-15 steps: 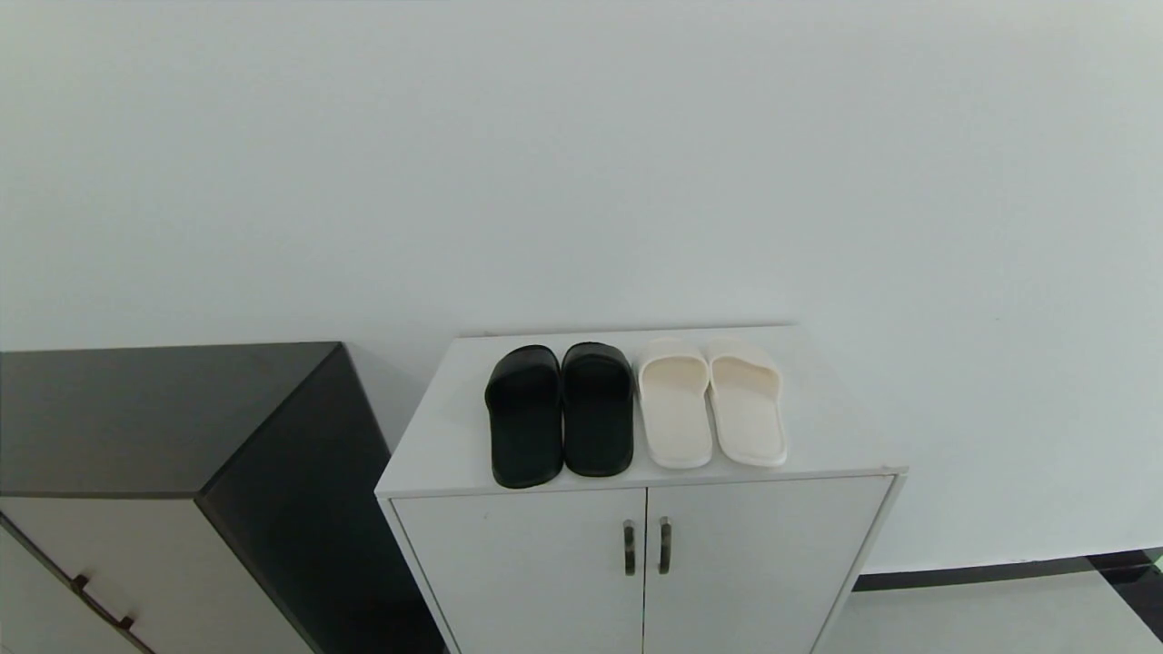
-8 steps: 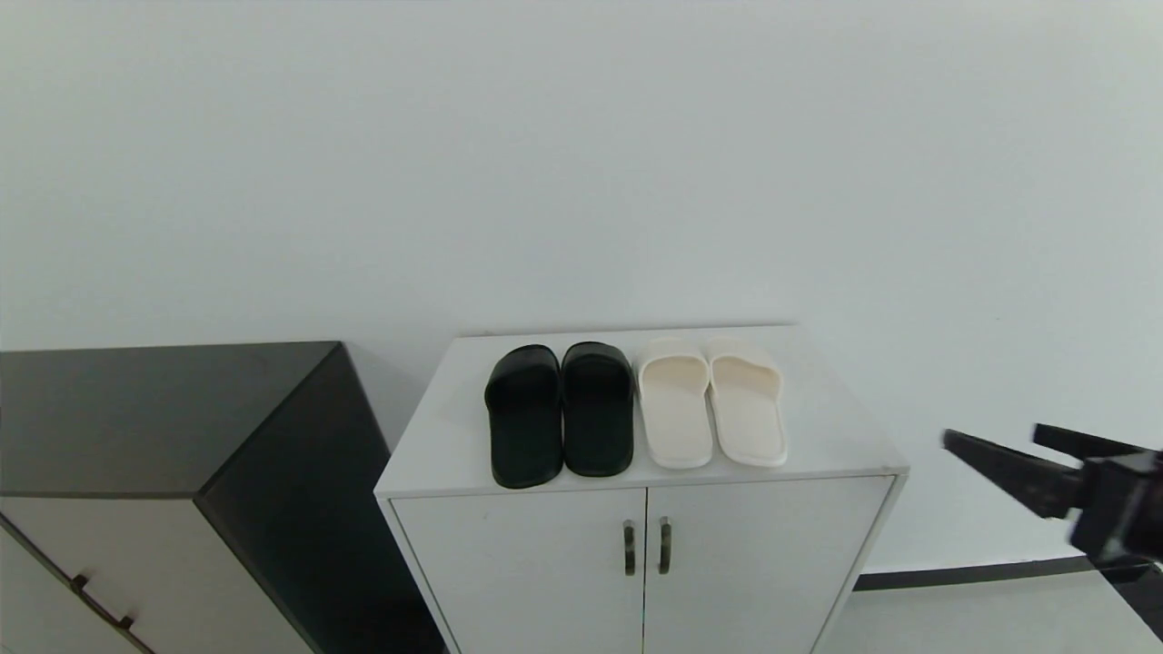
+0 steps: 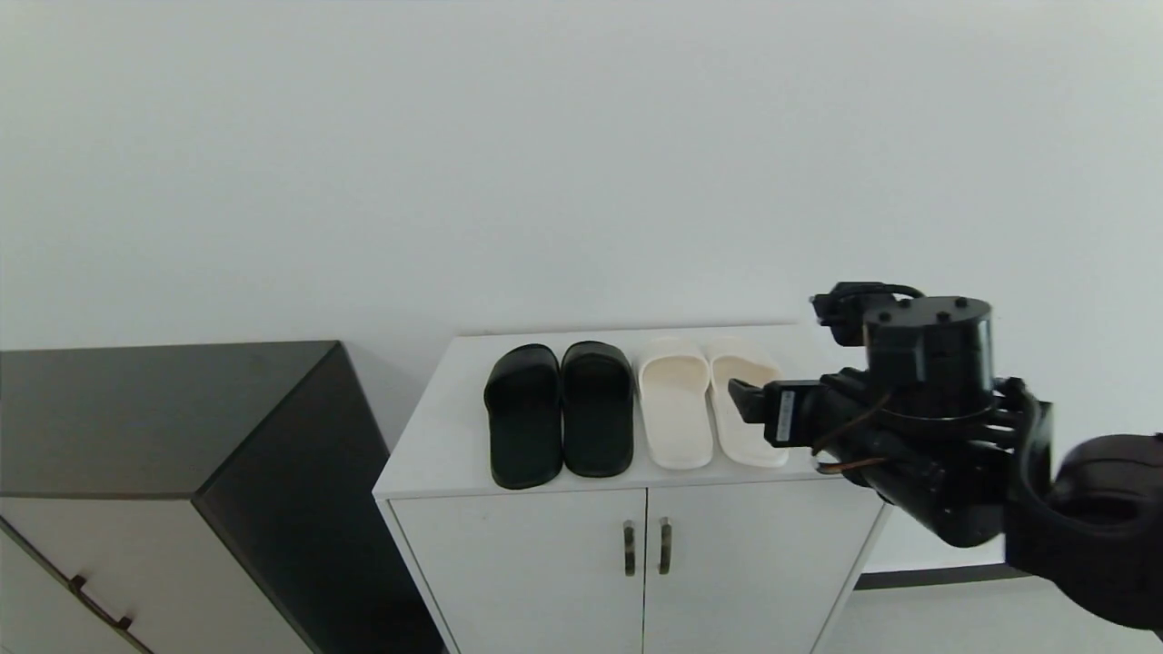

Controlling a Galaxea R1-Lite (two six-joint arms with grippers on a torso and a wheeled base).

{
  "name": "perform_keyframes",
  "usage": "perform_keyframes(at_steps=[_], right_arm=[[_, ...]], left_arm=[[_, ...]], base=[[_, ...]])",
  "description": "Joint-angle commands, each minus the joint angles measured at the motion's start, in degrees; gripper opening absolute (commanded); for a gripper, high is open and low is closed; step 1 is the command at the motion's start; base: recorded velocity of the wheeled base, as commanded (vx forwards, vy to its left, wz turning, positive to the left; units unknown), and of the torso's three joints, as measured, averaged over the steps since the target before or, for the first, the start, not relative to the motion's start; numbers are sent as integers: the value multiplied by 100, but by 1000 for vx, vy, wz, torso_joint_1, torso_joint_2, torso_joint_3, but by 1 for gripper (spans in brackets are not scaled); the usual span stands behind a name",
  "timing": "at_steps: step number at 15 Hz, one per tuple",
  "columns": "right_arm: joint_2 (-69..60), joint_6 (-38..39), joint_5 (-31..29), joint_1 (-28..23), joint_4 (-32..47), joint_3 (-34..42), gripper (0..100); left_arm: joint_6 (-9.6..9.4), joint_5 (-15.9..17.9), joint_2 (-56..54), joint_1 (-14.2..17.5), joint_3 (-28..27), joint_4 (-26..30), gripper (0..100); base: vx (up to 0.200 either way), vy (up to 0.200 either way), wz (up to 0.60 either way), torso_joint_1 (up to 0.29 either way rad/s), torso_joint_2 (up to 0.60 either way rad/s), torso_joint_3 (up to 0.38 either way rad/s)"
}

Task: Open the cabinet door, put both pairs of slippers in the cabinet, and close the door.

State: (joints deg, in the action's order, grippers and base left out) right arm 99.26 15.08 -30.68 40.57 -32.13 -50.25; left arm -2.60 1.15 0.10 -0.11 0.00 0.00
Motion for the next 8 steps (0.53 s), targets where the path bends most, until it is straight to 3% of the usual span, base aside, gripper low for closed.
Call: perform_keyframes(at_steps=[1,8], right_arm=[[1070,-40,-113,-14,-153,-688,100],[2080,-216,-61,-462,-170,-1743,100]], left_arm=[[5,0,8,2,0,0,0],[5,0,8,-7,0,9,0]], base=[[0,0,0,0,0,0],[0,0,0,0,0,0]])
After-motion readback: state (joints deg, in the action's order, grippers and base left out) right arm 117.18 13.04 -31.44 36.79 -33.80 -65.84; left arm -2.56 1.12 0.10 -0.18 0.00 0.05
